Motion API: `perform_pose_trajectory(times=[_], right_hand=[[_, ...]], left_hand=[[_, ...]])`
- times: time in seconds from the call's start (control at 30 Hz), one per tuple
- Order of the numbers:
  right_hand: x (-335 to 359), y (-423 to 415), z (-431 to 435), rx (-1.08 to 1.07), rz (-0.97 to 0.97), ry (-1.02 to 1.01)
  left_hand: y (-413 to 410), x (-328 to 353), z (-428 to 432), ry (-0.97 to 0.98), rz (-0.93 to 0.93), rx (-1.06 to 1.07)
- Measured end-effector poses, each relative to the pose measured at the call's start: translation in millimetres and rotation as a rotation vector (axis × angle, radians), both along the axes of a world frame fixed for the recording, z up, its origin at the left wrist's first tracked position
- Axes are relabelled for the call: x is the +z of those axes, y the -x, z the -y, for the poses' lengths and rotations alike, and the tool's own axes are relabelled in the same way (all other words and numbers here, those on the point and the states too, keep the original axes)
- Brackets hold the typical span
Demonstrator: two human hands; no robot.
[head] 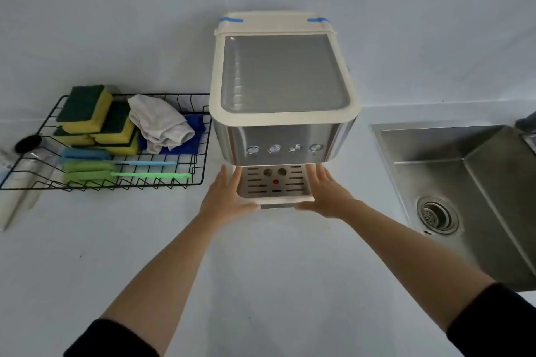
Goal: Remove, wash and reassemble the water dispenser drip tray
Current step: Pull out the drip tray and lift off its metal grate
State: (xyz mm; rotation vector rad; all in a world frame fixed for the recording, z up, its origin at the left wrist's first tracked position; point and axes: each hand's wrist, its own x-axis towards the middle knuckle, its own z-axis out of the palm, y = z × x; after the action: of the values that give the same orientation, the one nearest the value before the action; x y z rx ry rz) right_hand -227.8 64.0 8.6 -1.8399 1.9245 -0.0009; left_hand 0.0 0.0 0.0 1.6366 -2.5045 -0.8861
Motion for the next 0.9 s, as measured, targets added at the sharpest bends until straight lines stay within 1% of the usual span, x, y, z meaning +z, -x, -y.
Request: perform_pose_trajectory(times=[0.1, 0.23, 0.37, 0.6, 0.8, 0.9], right_hand=[[-4.9, -1.9, 4.6, -0.046, 0.018, -0.073], [-9.2, -5.6, 6.3, -0.077, 0.017, -0.096], [-9.8, -7.0, 7.9, -0.145, 0.078, -0.081], [-9.1, -7.3, 5.1, -0.131, 0.104, -0.021], [-5.8, -9.7, -7.0, -0.146, 0.122, -0.062], [-2.8, -12.8, -19.9, -0.148, 0.131, -0.046]], left_hand=[[1.8, -2.5, 5.5, -0.027, 0.013, 0.0], [3.9, -10.5, 8.0, -0.095, 0.048, 0.017], [5.7, -15.7, 7.9, -0.117, 0.014, 0.031], [7.5, -16.2, 4.5, -0.103, -0.02, 0.044], [4.5, -13.5, -7.5, -0.128, -0.019, 0.064], [1.4, -11.0, -21.1, -0.117, -0.019, 0.078]])
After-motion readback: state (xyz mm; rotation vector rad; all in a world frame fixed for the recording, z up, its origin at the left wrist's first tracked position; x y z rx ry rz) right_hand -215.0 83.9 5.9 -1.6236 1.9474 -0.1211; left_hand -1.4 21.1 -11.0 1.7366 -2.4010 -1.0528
